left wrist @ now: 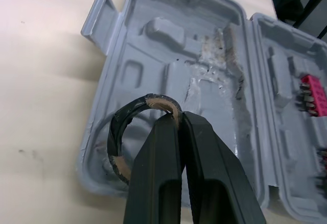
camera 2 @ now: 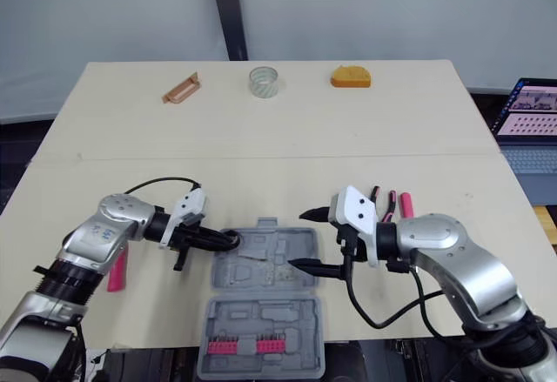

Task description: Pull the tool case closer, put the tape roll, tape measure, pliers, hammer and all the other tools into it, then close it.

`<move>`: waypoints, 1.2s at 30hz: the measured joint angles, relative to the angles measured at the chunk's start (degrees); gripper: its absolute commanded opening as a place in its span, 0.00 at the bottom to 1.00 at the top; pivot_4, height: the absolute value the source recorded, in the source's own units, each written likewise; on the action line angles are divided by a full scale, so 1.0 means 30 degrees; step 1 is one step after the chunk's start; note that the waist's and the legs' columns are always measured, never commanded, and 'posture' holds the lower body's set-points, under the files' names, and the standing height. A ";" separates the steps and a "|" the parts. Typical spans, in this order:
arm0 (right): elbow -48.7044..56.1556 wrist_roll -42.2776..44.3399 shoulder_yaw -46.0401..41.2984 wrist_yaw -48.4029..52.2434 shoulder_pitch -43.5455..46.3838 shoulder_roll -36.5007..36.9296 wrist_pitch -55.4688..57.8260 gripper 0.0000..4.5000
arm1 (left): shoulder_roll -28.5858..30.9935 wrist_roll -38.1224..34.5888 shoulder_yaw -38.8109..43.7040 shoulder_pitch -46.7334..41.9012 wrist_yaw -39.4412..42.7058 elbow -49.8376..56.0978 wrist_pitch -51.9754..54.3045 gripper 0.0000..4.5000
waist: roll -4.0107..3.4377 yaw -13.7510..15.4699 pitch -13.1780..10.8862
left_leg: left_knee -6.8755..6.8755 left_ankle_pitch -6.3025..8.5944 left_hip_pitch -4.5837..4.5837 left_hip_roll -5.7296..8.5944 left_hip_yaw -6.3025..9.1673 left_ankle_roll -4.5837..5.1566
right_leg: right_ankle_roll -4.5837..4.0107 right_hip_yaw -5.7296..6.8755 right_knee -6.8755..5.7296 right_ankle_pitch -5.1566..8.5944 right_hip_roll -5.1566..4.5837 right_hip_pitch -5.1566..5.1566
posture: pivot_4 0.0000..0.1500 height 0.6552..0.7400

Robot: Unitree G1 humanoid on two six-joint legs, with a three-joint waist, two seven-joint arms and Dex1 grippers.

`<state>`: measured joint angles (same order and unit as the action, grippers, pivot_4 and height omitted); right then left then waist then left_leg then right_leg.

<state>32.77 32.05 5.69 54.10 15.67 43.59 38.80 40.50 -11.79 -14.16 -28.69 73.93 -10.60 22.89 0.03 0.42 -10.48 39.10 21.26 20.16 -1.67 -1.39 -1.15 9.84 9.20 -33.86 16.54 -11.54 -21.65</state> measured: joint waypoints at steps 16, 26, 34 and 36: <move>0.0001 0.0052 0.0000 -0.0055 -0.0042 0.0000 0.0000 1.00 | -0.0496 0.1228 -0.0152 -0.0377 0.0001 -0.1003 -0.1787 0.01 | 0.0001 0.0014 0.0001 | 0.0004 0.0000 0.0000 0.0000 -0.0001 0.0001 | -0.0001 0.0000 -0.0002 -0.0001 0.0000 0.0000 | 1.00 1.00; 0.0000 0.0257 0.0000 -0.0055 -0.0037 0.0000 0.0000 1.00 | -0.0625 0.1766 -0.0243 -0.0427 0.0022 -0.1244 -0.2637 0.01 | 0.0002 0.0022 0.0001 | 0.0006 0.0000 0.0001 0.0000 -0.0001 0.0001 | -0.0001 0.0000 -0.0001 -0.0001 0.0000 0.0000 | 1.00 1.00; 0.0000 0.0288 0.0000 -0.0055 -0.0031 0.0000 0.0000 1.00 | -0.0733 0.1689 -0.0190 -0.0658 0.0062 -0.1025 -0.2479 0.01 | 0.0003 0.0052 0.0002 | 0.0009 0.0000 0.0001 0.0000 0.0000 0.0001 | -0.0001 0.0000 -0.0003 -0.0002 0.0000 0.0000 | 1.00 1.00; -0.0001 0.0291 0.0000 -0.0055 -0.0029 -0.0001 0.0000 1.00 | -0.0733 0.1647 -0.0144 -0.0646 0.0089 -0.0692 -0.2290 0.01 | 0.0003 0.0060 0.0002 | 0.0010 0.0000 0.0001 0.0000 0.0000 0.0001 | -0.0001 0.0000 -0.0004 -0.0001 0.0000 0.0000 | 1.00 1.00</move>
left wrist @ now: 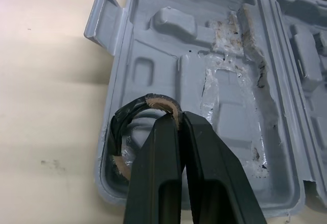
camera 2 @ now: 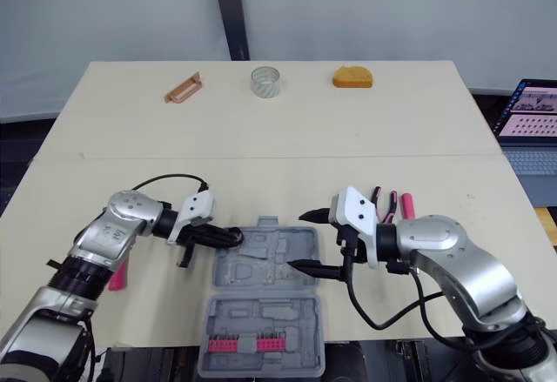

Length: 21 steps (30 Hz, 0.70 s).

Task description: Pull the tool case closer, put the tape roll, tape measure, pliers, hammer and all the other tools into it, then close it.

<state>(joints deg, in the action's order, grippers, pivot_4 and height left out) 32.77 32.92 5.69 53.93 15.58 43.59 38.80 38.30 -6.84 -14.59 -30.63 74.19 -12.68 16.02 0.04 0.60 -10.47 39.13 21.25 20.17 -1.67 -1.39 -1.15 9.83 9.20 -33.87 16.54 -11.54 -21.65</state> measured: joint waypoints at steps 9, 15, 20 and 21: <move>-0.0004 0.0002 0.0000 0.0000 0.0046 -0.0002 0.0000 1.00 | 0.0014 0.0144 0.0005 0.0347 -0.0222 0.0298 -0.0204 0.01 | 0.0000 0.0034 0.0000 | 0.0001 0.0000 0.0000 0.0000 0.0000 0.0000 | 0.0000 -0.0001 0.0000 0.0000 0.0000 0.0000 | 1.00 1.00; -0.0005 0.0003 0.0000 0.0001 0.0327 -0.0002 -0.0001 1.00 | 0.0024 0.0225 0.0003 0.0351 -0.0337 0.0161 -0.0402 0.01 | 0.0000 0.0072 0.0000 | 0.0003 0.0000 0.0000 0.0000 0.0000 0.0000 | -0.0001 -0.0001 0.0000 -0.0001 0.0000 0.0000 | 1.00 1.00; -0.0007 0.0067 0.0000 0.0002 0.0332 -0.0002 -0.0001 1.00 | 0.0022 0.0375 -0.0002 0.0369 -0.0514 -0.0103 -0.0598 0.01 | 0.0000 0.0076 0.0000 | 0.0003 0.0000 0.0000 0.0000 -0.0001 0.0000 | -0.0001 -0.0001 -0.0001 -0.0001 0.0001 0.0000 | 1.00 1.00; -0.0007 0.0084 0.0000 0.0002 0.0333 -0.0001 -0.0001 1.00 | 0.0021 0.0411 -0.0002 0.0378 -0.0529 -0.0188 -0.0610 0.01 | 0.0000 0.0074 0.0000 | 0.0003 0.0000 0.0000 0.0000 0.0000 0.0001 | -0.0001 -0.0001 -0.0001 -0.0001 0.0001 0.0000 | 1.00 1.00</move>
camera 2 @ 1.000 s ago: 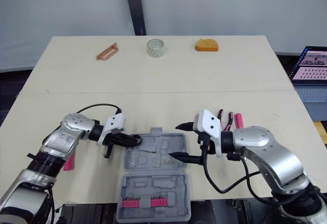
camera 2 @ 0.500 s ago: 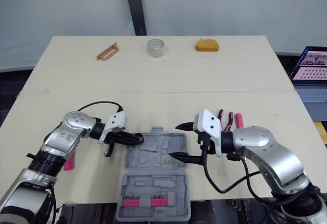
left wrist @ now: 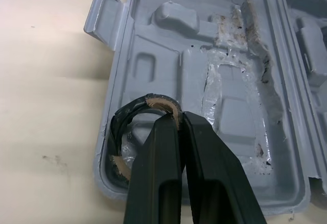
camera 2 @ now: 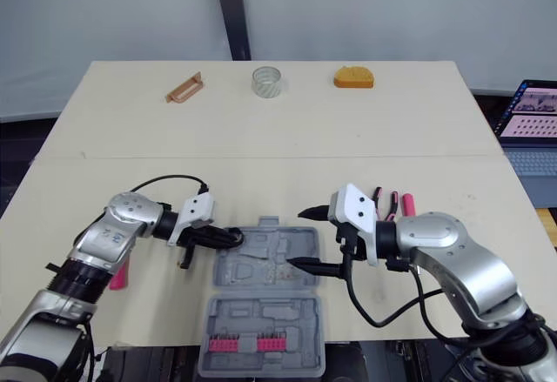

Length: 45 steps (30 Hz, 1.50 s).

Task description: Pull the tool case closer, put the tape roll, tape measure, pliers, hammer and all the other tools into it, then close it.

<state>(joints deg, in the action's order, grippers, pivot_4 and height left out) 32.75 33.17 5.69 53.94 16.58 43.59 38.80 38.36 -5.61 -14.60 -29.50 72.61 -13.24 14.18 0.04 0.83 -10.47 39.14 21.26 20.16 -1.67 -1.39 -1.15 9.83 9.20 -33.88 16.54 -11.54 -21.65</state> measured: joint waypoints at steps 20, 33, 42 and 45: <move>-0.0002 0.0026 0.0000 0.0003 -0.0027 0.0001 -0.0006 1.00 | 0.0003 0.0090 0.0004 0.0204 -0.0056 0.0043 -0.0019 0.57 | 0.0000 0.0004 0.0000 | 0.0000 0.0000 0.0000 0.0000 -0.0001 0.0000 | -0.0001 0.0000 -0.0001 0.0000 0.0000 0.0000 | 1.00 1.00; 0.0004 0.0287 0.0000 0.0004 -0.0390 0.0074 0.0002 1.00 | 0.0197 -0.1847 0.2189 0.0594 -0.1114 0.3314 0.2582 0.57 | 0.0000 0.0023 0.0000 | 0.0002 0.0000 0.0000 0.0000 0.0004 0.0000 | -0.0001 -0.0003 -0.0002 -0.0001 -0.0002 0.0001 | 1.00 1.00; -0.0140 0.0326 0.0000 0.0114 -0.0293 0.0331 -0.0002 1.00 | -0.0837 -0.1840 0.2456 0.2658 -0.2964 0.2865 0.1165 0.16 | 0.0004 0.0057 0.0002 | 0.0008 0.0000 -0.0001 0.0000 0.0005 0.0000 | -0.0002 -0.0002 -0.0003 -0.0002 -0.0002 0.0001 | 1.00 1.00; -0.0234 0.0328 -0.0001 0.0136 0.0045 0.0331 -0.0005 1.00 | -0.1013 -0.1808 0.2459 0.3002 -0.3378 0.2799 0.0641 0.16 | 0.0004 0.0123 0.0003 | 0.0012 0.0000 -0.0001 0.0000 0.0005 0.0000 | -0.0005 -0.0004 -0.0001 -0.0006 -0.0001 0.0002 | 1.00 1.00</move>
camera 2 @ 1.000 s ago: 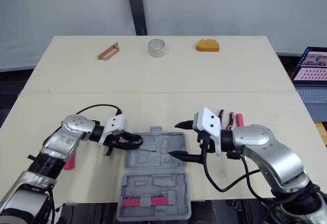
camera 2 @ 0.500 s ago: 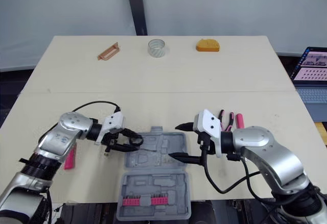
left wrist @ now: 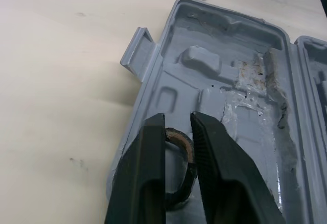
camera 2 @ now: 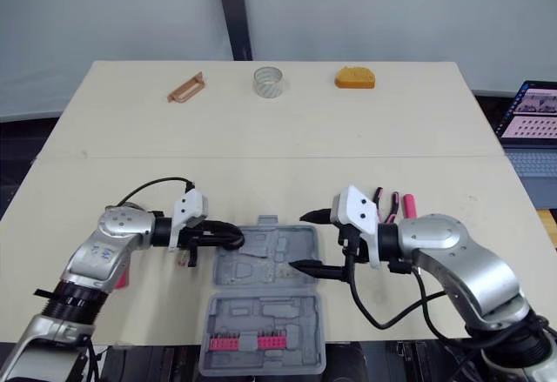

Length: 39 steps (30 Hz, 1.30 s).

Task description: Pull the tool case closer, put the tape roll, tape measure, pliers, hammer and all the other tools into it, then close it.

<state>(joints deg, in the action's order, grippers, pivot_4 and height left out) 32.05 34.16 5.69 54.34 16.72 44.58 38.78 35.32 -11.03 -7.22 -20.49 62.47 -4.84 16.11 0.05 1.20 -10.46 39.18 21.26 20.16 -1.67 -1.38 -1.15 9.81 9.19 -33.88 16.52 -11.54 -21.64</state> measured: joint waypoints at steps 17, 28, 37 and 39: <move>-0.0091 0.0020 0.0001 0.0020 0.0096 0.0001 0.0004 1.00 | -0.0576 0.0175 -0.0129 0.0094 -0.0931 -0.1642 -0.1731 0.16 | 0.0003 0.0020 0.0002 | 0.0001 0.0000 0.0000 0.0000 0.0000 0.0000 | -0.0002 0.0003 -0.0001 -0.0002 0.0001 0.0000 | 1.00 1.00; -0.0090 0.0087 0.0001 0.0019 0.0095 0.0099 0.0016 1.00 | -0.0414 0.1691 -0.0834 0.0214 -0.0787 -0.2497 -0.4450 0.16 | 0.0005 0.0025 0.0004 | 0.0001 0.0000 -0.0003 0.0000 -0.0001 0.0000 | -0.0003 0.0003 -0.0002 -0.0002 0.0001 0.0001 | 1.00 1.00; -0.0193 0.0073 0.0001 0.0019 0.0095 0.0101 0.0015 1.00 | -0.0282 0.2127 -0.0983 0.0179 -0.0931 -0.3033 -0.5963 0.16 | 0.0007 0.0011 0.0008 | 0.0001 0.0000 -0.0009 0.0000 0.0000 0.0000 | -0.0003 0.0003 -0.0004 -0.0002 0.0001 0.0006 | 1.00 1.00; -0.0196 0.0073 0.0001 0.0019 0.0095 0.0101 0.0015 1.00 | -0.0283 0.2139 -0.0985 0.0207 -0.0971 -0.3051 -0.6076 0.16 | 0.0007 0.0009 0.0008 | 0.0001 0.0000 -0.0010 -0.0001 0.0000 0.0000 | -0.0003 0.0003 -0.0005 -0.0002 0.0001 0.0006 | 1.00 1.00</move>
<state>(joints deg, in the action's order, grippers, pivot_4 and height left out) 31.46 34.38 5.69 54.40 17.00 44.88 38.82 34.47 -4.62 -10.17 -19.87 59.56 -14.00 -2.12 0.07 1.22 -10.44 39.18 21.26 20.13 -1.67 -1.38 -1.15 9.81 9.19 -33.89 16.51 -11.54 -21.63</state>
